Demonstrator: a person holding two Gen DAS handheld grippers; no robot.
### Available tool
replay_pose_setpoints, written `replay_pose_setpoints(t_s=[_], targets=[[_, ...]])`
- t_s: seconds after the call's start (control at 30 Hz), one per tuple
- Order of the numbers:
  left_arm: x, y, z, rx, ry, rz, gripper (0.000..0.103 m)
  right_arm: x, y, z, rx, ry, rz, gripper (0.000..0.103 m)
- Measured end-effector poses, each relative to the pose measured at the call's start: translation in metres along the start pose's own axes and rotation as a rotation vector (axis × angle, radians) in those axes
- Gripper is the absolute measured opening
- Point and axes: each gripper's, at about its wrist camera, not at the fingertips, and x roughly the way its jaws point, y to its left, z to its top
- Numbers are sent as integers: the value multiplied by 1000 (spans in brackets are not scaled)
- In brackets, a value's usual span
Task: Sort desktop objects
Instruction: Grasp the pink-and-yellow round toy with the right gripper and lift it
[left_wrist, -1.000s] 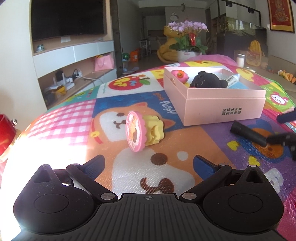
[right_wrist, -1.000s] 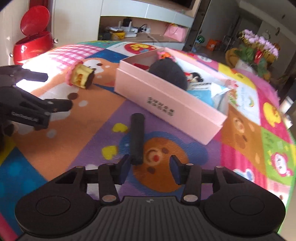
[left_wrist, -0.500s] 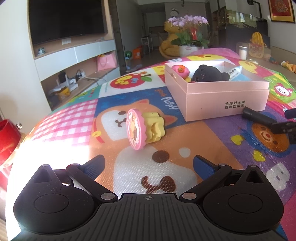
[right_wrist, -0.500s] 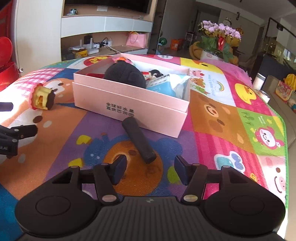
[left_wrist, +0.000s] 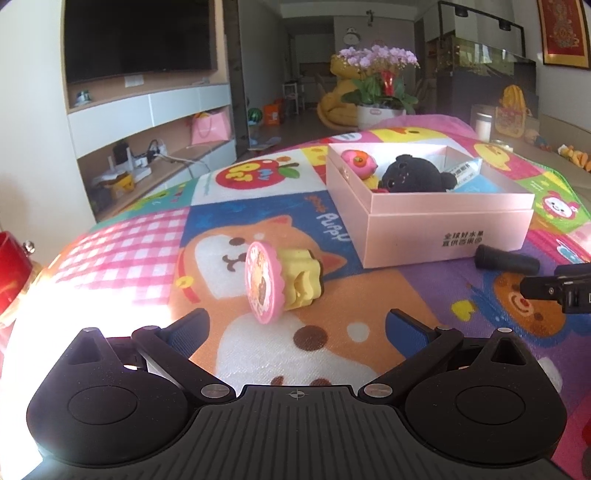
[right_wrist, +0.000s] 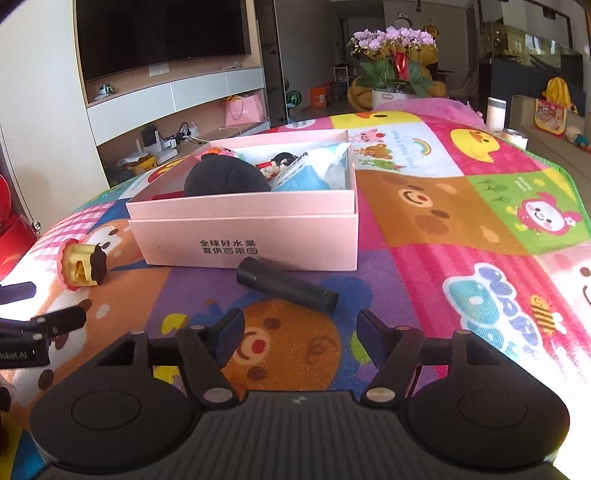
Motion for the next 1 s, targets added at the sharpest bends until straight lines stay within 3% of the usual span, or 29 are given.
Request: replay_pose_setpoints(t_s=[0.13, 0.23, 0.43, 0.57, 0.7, 0.83, 1.0], targets=[[8, 0, 17, -3, -31, 53, 103, -3, 1, -1, 4, -23, -2, 74], [10, 8, 21, -47, -16, 44, 103, -3, 0, -1, 12, -33, -2, 75], [-3, 19, 1, -21, 30, 80, 103, -6, 6, 1, -29, -52, -1, 76], [-8, 30, -21, -15, 77, 107, 103, -16, 42, 15, -158, -79, 62, 76], [-17, 41, -24, -55, 47, 112, 103, -23, 93, 39, -274, -108, 177, 72], [-20, 43, -26, -64, 39, 98, 103, -4, 151, 60, -359, -54, 289, 56], [-25, 42, -28, -52, 11, 73, 103, 45, 192, 69, -356, 37, 311, 55]])
